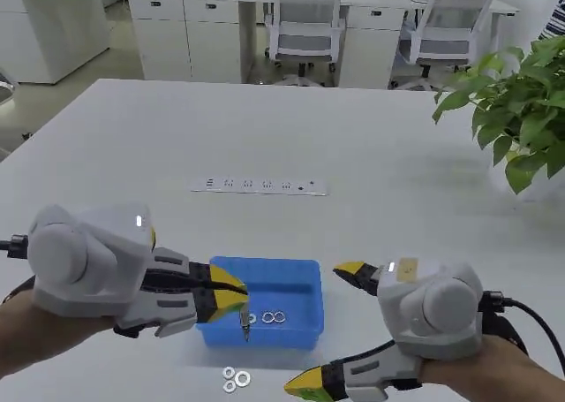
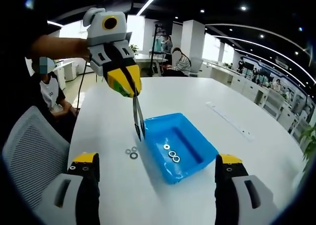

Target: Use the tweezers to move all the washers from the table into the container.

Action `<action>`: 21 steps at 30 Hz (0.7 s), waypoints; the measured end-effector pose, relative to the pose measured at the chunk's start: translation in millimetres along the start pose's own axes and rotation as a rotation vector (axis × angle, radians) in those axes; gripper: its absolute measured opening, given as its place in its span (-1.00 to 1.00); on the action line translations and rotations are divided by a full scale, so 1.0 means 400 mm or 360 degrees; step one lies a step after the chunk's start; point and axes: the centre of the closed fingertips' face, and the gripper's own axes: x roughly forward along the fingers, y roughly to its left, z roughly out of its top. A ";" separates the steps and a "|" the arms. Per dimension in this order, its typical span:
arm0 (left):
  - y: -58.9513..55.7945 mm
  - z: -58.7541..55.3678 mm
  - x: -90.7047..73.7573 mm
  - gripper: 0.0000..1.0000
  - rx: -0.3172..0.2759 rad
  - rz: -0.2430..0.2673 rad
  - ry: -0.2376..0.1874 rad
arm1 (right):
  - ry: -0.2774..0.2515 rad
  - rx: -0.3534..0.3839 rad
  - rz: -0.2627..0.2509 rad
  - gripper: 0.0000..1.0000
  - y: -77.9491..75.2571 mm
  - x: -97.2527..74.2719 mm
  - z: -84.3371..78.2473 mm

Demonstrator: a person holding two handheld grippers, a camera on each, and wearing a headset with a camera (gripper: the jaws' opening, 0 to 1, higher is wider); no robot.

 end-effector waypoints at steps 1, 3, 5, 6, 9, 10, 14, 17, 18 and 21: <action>-0.001 -0.004 0.001 -0.89 0.0001 -0.0002 0.0001 | -0.0002 0.0005 -0.0006 1.00 0.000 -0.002 -0.002; -0.006 -0.014 0.003 -0.89 0.0000 -0.0008 0.0006 | -0.0002 0.0011 -0.0006 1.00 0.004 -0.006 -0.009; -0.011 -0.019 0.006 -0.89 -0.0003 -0.0014 0.0009 | 0.0001 0.0023 -0.0007 1.00 0.008 -0.008 -0.016; -0.014 -0.023 0.007 -0.89 -0.0004 -0.0018 0.0013 | 0.0002 0.0024 -0.0008 1.00 0.010 -0.009 -0.019; -0.019 -0.032 0.011 -0.89 -0.0006 -0.0024 0.0017 | 0.0014 0.0035 -0.0001 1.00 0.019 -0.011 -0.032; -0.020 -0.037 0.013 -0.89 -0.0010 -0.0026 0.0018 | 0.0014 0.0036 0.0000 1.00 0.021 -0.011 -0.034; -0.022 -0.059 0.019 -0.89 -0.0009 -0.0037 0.0032 | 0.0004 0.0037 0.0004 1.00 0.030 -0.015 -0.043; -0.027 -0.070 0.024 -0.89 -0.0010 -0.0045 0.0043 | 0.0009 0.0047 0.0007 1.00 0.038 -0.018 -0.051; -0.029 -0.071 0.027 -0.89 -0.0012 -0.0047 0.0046 | 0.0015 0.0049 0.0008 1.00 0.039 -0.018 -0.054; -0.032 -0.079 0.033 -0.89 -0.0017 -0.0053 0.0052 | 0.0024 0.0054 0.0014 1.00 0.044 -0.020 -0.061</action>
